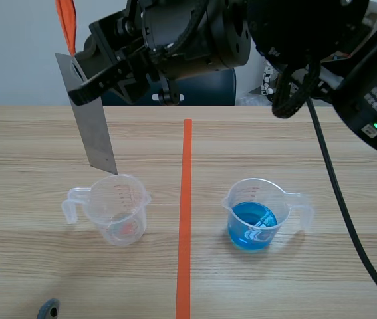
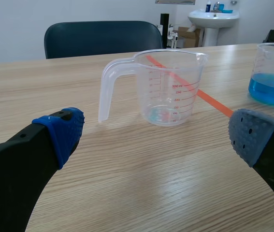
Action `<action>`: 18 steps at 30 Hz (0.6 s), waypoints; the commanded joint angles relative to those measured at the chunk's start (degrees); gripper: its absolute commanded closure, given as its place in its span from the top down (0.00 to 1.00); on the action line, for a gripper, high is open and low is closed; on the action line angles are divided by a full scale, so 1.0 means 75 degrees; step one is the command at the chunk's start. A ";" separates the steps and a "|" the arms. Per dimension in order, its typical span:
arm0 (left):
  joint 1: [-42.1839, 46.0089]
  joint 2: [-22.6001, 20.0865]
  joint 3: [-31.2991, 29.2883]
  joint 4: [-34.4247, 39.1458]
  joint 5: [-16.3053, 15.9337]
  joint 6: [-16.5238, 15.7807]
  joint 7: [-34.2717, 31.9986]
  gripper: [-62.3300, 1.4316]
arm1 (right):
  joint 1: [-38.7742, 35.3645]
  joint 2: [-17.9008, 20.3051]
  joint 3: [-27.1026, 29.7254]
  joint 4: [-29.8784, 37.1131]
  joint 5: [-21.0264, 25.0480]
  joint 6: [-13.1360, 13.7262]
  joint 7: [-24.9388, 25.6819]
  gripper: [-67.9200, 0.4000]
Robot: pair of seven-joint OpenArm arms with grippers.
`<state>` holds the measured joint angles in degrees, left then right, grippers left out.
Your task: Do the redox reaction experiment. put the plate into the left beaker
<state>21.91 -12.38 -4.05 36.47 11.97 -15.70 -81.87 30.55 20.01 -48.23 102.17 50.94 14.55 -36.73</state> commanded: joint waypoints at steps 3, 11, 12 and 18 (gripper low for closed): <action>-0.0006 -0.0006 0.0015 0.0041 -0.0047 -0.0009 -0.0134 1.00 | 0.0117 -0.0026 0.0070 0.0012 0.0023 -0.0020 0.0137 0.02; -0.0006 -0.0006 0.0015 0.0041 -0.0047 -0.0009 -0.0134 1.00 | 0.0076 -0.0026 0.0070 0.0012 -0.0035 -0.0020 0.0143 0.02; -0.0006 -0.0006 0.0015 0.0041 -0.0047 -0.0009 -0.0134 1.00 | 0.0076 -0.0026 0.0070 0.0012 -0.0038 -0.0020 0.0143 0.02; -0.0006 -0.0006 0.0015 0.0041 -0.0047 -0.0009 -0.0134 1.00 | 0.0067 -0.0023 0.0070 0.0012 -0.0058 -0.0020 0.0146 0.01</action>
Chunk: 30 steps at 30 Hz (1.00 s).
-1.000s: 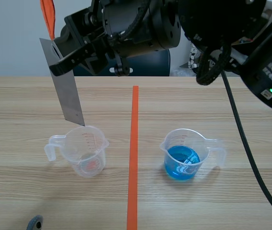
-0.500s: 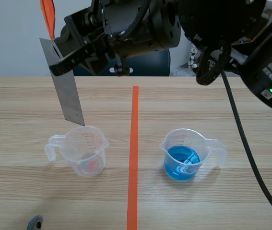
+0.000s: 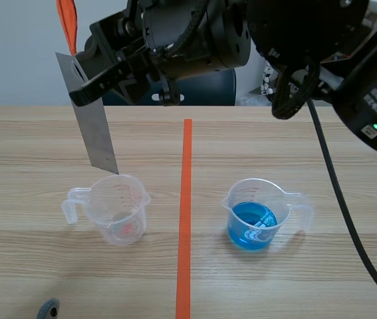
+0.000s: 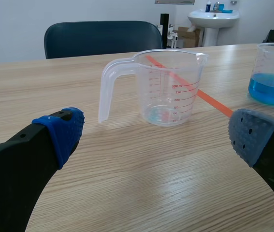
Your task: Do the redox reaction experiment. put the plate into the left beaker
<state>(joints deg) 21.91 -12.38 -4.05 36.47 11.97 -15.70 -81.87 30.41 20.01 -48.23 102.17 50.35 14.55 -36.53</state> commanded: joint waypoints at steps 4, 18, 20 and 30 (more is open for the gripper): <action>-0.0006 -0.0006 0.0015 0.0041 -0.0047 -0.0009 -0.0134 1.00 | -0.0105 -0.0023 0.0070 0.0006 -0.0230 -0.0020 0.0262 0.01; -0.0006 -0.0006 0.0015 0.0041 -0.0047 -0.0006 -0.0134 1.00 | -0.0417 -0.0026 0.0070 -0.0705 -0.0490 0.0108 0.1078 0.01; -0.0006 -0.0006 0.0015 0.0041 -0.0047 -0.0006 -0.0134 1.00 | -0.0417 -0.0029 0.0070 -0.0854 -0.0487 0.0370 0.1177 0.01; -0.0006 -0.0006 0.0015 0.0041 -0.0047 -0.0006 -0.0134 1.00 | -0.0417 -0.0157 0.0070 -0.1606 -0.0428 0.0831 0.1614 0.01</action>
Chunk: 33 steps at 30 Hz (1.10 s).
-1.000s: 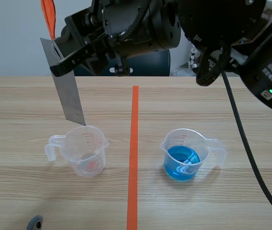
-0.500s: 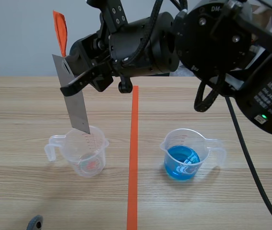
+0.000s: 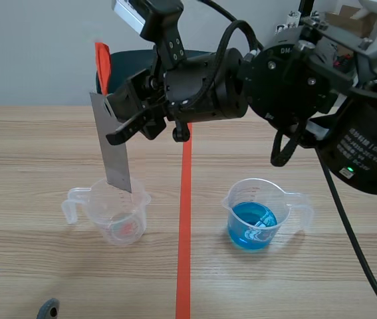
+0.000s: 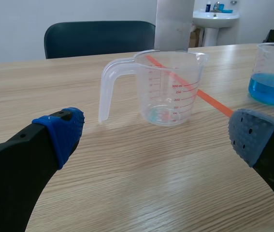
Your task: Do the redox reaction experiment. put the plate into the left beaker
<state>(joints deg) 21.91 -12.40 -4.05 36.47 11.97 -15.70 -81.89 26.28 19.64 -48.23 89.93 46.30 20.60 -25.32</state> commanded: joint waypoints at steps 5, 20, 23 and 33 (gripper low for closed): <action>-0.0006 -0.0003 0.0015 0.0041 -0.0047 -0.0006 -0.0131 1.00 | 0.0134 -0.0338 0.0044 -0.0586 0.0108 0.0187 0.0219 0.01; -0.0006 -0.0003 0.0015 0.0041 -0.0047 -0.0006 -0.0131 1.00 | 0.0134 -0.0781 -0.0667 -0.1993 -0.0440 0.0609 0.1192 0.01; -0.0006 -0.0003 0.0015 0.0041 -0.0047 -0.0006 -0.0131 1.00 | 0.0134 -0.0804 -0.0784 -0.2157 -0.0609 0.0609 0.1463 0.01; -0.0006 -0.0003 0.0015 0.0041 -0.0047 -0.0006 -0.0131 1.00 | 0.0137 -0.0927 -0.0938 -0.2582 -0.1151 0.0609 0.1859 0.01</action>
<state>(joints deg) 21.91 -12.38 -4.05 36.47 11.97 -15.70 -81.89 26.28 13.47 -55.37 70.11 37.21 25.12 -12.45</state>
